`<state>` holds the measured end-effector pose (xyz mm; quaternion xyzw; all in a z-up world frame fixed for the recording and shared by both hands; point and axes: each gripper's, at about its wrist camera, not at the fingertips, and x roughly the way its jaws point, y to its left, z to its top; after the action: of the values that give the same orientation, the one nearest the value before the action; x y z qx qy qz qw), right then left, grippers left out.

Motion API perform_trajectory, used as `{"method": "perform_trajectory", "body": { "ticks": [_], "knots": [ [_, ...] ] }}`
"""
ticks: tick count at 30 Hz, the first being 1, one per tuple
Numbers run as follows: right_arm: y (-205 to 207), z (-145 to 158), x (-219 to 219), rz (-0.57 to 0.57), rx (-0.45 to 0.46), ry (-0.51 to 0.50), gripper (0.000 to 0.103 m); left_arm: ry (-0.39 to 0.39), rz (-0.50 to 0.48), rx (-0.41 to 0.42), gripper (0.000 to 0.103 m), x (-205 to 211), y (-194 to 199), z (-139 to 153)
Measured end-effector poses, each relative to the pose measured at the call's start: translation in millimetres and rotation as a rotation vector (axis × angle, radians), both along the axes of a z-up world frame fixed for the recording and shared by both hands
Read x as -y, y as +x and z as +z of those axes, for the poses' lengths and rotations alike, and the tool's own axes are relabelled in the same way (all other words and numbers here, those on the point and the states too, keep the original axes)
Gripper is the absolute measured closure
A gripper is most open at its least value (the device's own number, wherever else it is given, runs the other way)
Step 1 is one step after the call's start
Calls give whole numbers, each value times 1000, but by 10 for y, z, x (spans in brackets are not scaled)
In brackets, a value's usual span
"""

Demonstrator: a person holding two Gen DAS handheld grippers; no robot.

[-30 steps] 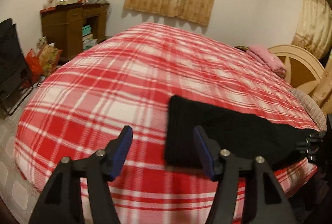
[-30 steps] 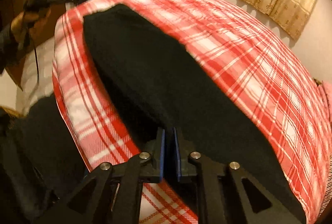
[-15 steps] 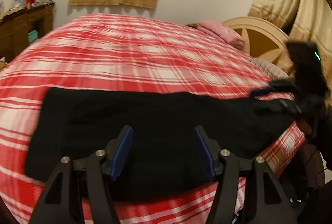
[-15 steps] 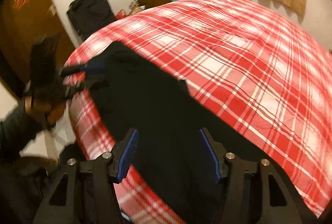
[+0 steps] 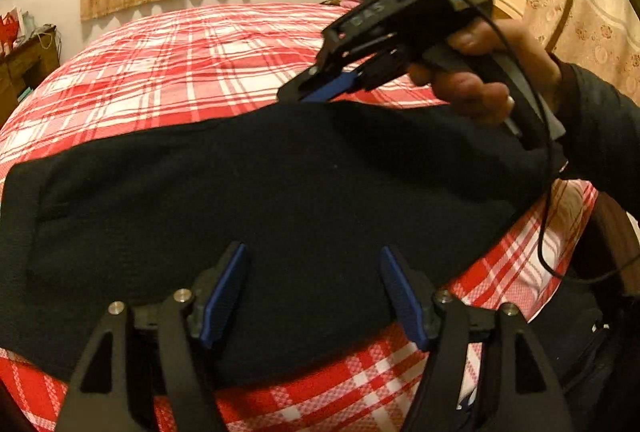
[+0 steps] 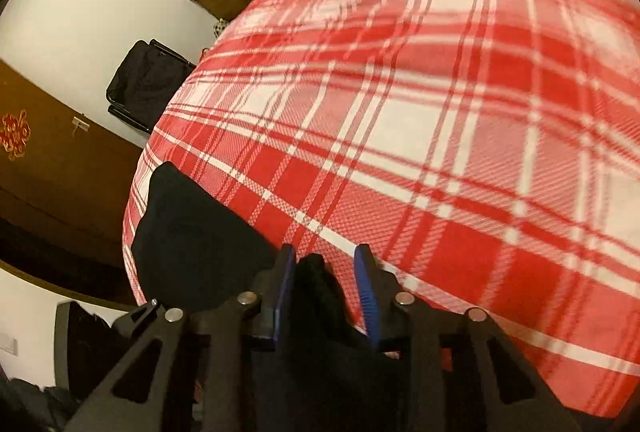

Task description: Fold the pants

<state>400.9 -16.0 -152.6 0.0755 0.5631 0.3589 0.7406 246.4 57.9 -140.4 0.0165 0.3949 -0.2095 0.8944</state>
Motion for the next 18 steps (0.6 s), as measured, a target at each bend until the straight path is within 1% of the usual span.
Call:
{"method": "perform_trajectory", "body": {
  "ticks": [1, 2, 3, 4, 5, 8, 10, 12, 14, 17, 18],
  "knots": [
    [11, -53, -10, 8, -26, 17, 79, -5, -3, 0, 32, 0, -8, -6],
    [13, -85, -10, 11, -48, 38, 85, -19, -4, -1, 32, -25, -10, -5],
    [8, -114, 1, 12, -73, 69, 95, -28, -4, -3, 32, -40, -13, -6],
    [-12, -126, 19, 15, -91, 102, 96, -36, -5, -6, 32, -54, -22, -7],
    [-32, -109, 28, 12, -80, 104, 97, -40, -7, -5, 32, -66, -29, -14],
    [-78, 17, 20, -5, -24, 102, 99, -30, -10, 3, 32, -41, -44, -23],
    [-92, 155, -13, -14, 32, 96, 99, -27, -11, 9, 31, -36, -70, -32],
    [-72, 191, -59, -19, 63, 70, 99, -27, -10, 13, 30, -28, -89, -23],
    [-31, 118, -92, -26, 72, 22, 99, -32, -9, 14, 29, -27, -77, -25],
    [43, -101, -109, -38, 69, -34, 100, -34, -12, 26, 28, -18, -107, -38],
    [61, -143, -102, -43, 64, -25, 99, -31, -11, 30, 28, -17, -97, -35]
  ]
}}
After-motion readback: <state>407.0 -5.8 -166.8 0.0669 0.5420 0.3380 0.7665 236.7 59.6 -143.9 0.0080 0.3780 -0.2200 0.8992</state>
